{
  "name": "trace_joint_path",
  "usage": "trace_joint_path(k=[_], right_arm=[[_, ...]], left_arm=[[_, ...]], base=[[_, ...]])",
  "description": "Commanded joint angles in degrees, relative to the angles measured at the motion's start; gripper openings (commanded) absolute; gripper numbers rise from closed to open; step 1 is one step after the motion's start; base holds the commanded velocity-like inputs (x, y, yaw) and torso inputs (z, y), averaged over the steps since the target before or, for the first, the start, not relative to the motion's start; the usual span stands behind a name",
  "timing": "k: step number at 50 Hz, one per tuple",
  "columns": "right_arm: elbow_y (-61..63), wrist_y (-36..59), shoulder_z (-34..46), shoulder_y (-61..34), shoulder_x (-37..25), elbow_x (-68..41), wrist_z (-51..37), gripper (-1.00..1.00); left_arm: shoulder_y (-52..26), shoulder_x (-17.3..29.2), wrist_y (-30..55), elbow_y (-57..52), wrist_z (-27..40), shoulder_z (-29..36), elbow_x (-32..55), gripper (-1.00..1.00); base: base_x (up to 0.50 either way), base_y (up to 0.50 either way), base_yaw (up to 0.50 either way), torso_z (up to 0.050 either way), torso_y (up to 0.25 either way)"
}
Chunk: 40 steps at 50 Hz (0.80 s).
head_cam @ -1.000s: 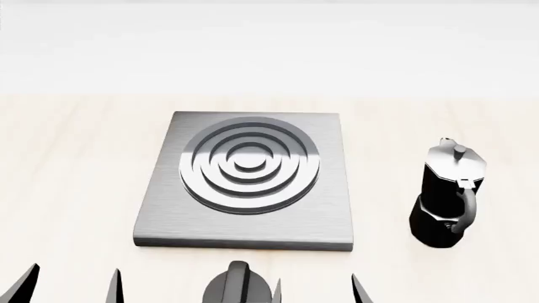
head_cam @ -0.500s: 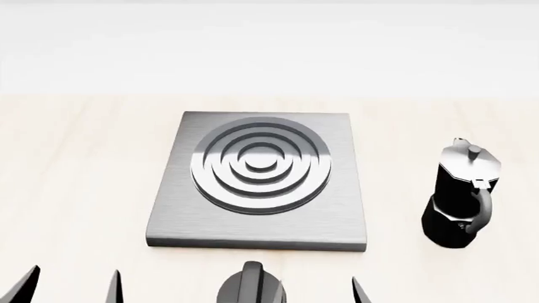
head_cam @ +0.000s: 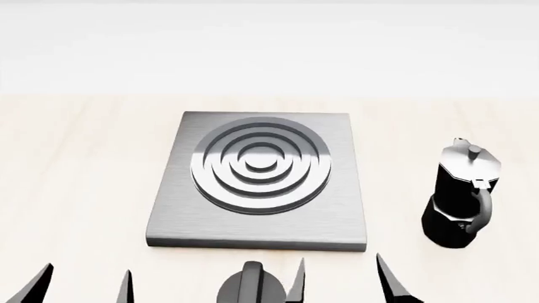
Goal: Put the moka pot on the stove.
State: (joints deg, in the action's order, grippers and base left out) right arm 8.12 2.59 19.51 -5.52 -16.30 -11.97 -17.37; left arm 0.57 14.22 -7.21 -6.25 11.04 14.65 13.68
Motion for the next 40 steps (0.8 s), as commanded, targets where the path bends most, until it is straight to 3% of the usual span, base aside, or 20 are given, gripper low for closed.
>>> trace_joint_path(k=[1, 19, 40], right_arm=[[13.9, 17.31, -4.26, -5.96, -7.19, -6.24, 0.32, 1.0], [15.82, 30.44, -6.35, -13.37, -10.5, -8.19, -2.07, 1.0], [27.62, 46.26, -11.61, -18.09, -16.68, -12.15, -5.51, 1.0]], left_arm=[[-1.43, 0.0, 0.38, 0.89, -0.04, 0.4, 0.32, 1.0], [-2.17, 0.5, 0.76, 0.95, 0.15, 0.48, 1.19, 1.0], [-1.93, 1.18, 0.61, 0.79, 0.45, 0.52, 1.98, 1.0]], base=[[0.0, 0.0, 0.0, 0.0, 0.0], [0.0, 0.0, 0.0, 0.0, 0.0], [0.0, 0.0, 0.0, 0.0, 0.0]])
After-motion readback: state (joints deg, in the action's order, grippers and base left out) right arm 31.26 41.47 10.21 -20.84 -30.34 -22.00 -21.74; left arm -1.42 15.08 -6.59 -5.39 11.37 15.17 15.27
